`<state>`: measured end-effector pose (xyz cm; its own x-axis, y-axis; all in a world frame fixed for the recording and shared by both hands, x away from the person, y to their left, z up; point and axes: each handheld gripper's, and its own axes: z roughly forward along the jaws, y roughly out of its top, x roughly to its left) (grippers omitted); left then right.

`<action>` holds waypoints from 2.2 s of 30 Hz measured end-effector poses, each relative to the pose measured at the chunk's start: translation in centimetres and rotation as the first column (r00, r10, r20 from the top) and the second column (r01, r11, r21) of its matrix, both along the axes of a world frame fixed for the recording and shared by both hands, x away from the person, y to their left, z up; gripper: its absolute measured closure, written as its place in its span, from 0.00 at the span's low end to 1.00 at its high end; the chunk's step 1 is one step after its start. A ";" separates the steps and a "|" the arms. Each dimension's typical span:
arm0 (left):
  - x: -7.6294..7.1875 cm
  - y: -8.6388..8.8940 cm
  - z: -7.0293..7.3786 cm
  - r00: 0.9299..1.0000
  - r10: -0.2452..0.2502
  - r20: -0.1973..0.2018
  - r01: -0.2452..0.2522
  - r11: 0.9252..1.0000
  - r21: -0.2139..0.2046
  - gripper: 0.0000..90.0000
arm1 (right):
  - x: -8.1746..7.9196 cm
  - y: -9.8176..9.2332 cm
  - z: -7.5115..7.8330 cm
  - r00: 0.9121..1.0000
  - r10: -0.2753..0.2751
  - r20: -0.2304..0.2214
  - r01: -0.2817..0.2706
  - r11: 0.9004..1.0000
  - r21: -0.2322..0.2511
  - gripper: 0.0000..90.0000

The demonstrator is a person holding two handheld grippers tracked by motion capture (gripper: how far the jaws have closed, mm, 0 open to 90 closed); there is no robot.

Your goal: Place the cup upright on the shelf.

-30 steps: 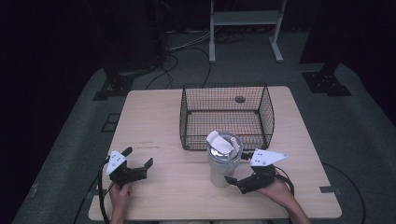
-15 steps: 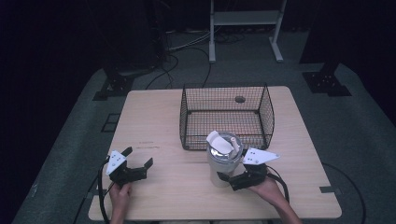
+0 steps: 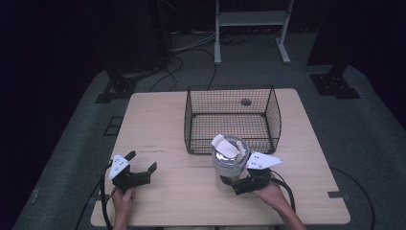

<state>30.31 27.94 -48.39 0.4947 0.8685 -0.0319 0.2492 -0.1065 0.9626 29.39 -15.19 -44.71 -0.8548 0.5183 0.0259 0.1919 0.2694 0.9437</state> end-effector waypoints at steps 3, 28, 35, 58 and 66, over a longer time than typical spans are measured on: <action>0.0 0.0 0.0 1.000 0.000 0.000 0.000 1.000 0.000 0.00 | 0.1 0.1 0.0 1.000 0.000 0.009 0.000 1.000 0.002 0.08; 0.0 0.1 0.0 1.000 -0.001 0.000 0.001 1.000 -0.006 0.00 | 0.7 -0.6 3.2 0.998 0.054 0.034 -0.054 0.998 0.020 0.09; 0.0 0.1 0.0 1.000 0.000 -0.001 0.000 1.000 -0.006 0.00 | 1.3 -0.5 5.1 0.997 0.066 0.049 -0.067 0.997 0.032 0.09; 0.0 0.1 0.0 1.000 0.000 0.004 0.000 1.000 -0.014 0.00 | 7.8 1.1 11.8 0.994 0.066 0.087 -0.073 0.994 0.083 0.09; 0.0 0.2 0.0 1.000 0.001 0.004 -0.001 1.000 -0.022 0.00 | 10.8 2.3 12.4 0.996 0.048 0.078 -0.053 0.997 0.059 0.09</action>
